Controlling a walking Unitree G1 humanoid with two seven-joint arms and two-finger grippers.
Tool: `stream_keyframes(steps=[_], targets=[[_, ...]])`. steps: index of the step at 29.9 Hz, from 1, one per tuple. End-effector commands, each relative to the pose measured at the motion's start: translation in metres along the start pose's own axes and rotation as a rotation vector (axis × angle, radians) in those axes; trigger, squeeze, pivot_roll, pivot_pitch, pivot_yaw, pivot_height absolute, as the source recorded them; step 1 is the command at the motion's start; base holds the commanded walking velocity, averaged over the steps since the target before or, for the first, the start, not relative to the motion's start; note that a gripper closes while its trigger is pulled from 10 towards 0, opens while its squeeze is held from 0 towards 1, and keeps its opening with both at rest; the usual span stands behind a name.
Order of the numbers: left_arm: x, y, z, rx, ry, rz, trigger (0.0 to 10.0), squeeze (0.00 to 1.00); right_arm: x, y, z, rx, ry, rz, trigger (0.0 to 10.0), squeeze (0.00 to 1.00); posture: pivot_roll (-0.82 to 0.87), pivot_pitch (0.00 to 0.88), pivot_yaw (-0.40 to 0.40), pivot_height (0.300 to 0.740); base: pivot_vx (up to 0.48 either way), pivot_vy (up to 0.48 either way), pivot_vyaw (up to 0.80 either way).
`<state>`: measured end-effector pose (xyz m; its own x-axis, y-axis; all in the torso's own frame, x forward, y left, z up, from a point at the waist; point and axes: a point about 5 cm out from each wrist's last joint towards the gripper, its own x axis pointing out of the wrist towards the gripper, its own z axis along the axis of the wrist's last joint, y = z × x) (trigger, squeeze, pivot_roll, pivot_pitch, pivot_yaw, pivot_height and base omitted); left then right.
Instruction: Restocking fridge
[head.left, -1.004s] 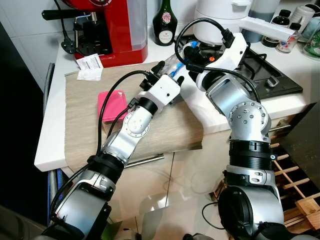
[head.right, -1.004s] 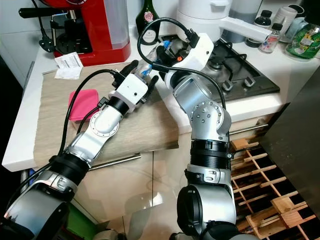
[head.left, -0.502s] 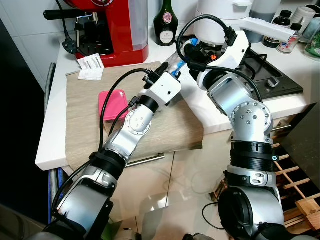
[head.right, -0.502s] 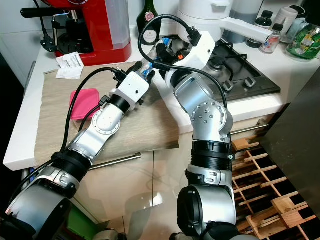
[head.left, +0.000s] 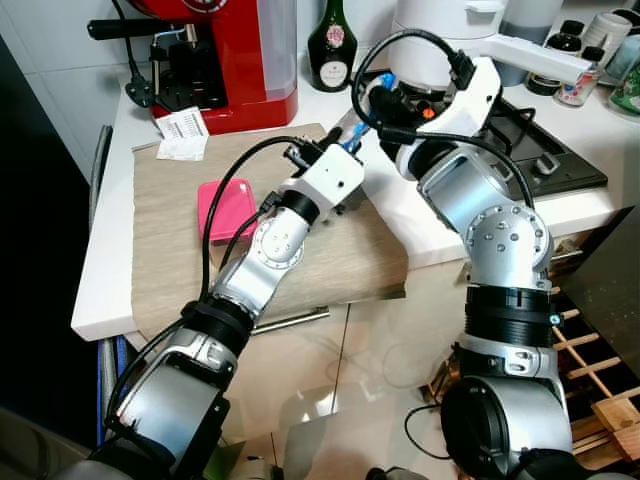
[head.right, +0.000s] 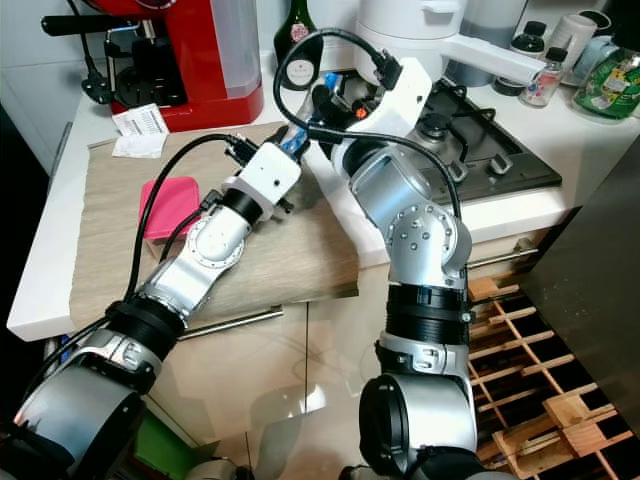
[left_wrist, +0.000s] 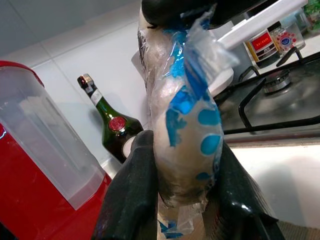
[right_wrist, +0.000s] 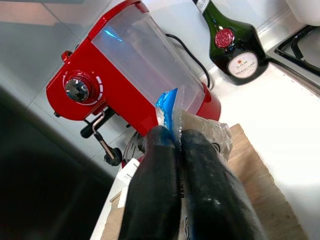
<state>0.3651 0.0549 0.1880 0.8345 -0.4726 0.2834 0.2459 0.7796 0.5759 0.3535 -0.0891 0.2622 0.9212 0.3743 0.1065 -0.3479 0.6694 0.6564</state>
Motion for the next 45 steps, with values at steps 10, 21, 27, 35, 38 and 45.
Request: stream_keyframes(steps=[10,21,27,35,38,45], targets=[[0.004,-0.002,0.001,-0.012,0.001,-0.032,0.0,0.00,-0.006,0.024,0.032,-0.264,-0.168,0.147,10.0,1.00,-0.09,0.000,0.013,0.740,0.000,0.000,0.00],[0.000,0.005,0.003,-0.247,0.010,-0.104,0.0,0.00,-0.035,0.014,0.068,-1.006,-0.526,0.010,10.0,1.00,-0.09,0.000,0.020,0.740,0.000,0.000,0.00],[-0.004,0.034,0.033,-0.438,-0.102,-0.120,0.0,0.00,-0.062,-0.009,0.077,-1.210,-0.667,-0.182,10.0,0.00,-0.09,0.000,0.019,0.740,0.000,0.000,0.00],[-0.023,0.063,0.078,-0.592,-0.198,-0.099,10.0,0.00,-0.069,-0.022,0.021,-1.229,-0.655,-0.193,10.0,0.00,-0.06,0.000,0.011,0.740,0.000,0.000,0.00],[-0.026,0.063,0.078,-0.582,-0.192,-0.068,10.0,0.00,-0.067,-0.022,0.010,-1.208,-0.632,-0.178,10.0,0.00,-0.06,0.000,0.008,0.740,0.000,0.000,0.00],[-0.029,0.059,0.073,-0.566,-0.142,-0.034,10.0,0.00,-0.055,-0.030,0.001,-1.095,-0.563,-0.187,10.0,0.00,-0.05,0.000,0.000,0.740,-0.073,0.000,0.00]])
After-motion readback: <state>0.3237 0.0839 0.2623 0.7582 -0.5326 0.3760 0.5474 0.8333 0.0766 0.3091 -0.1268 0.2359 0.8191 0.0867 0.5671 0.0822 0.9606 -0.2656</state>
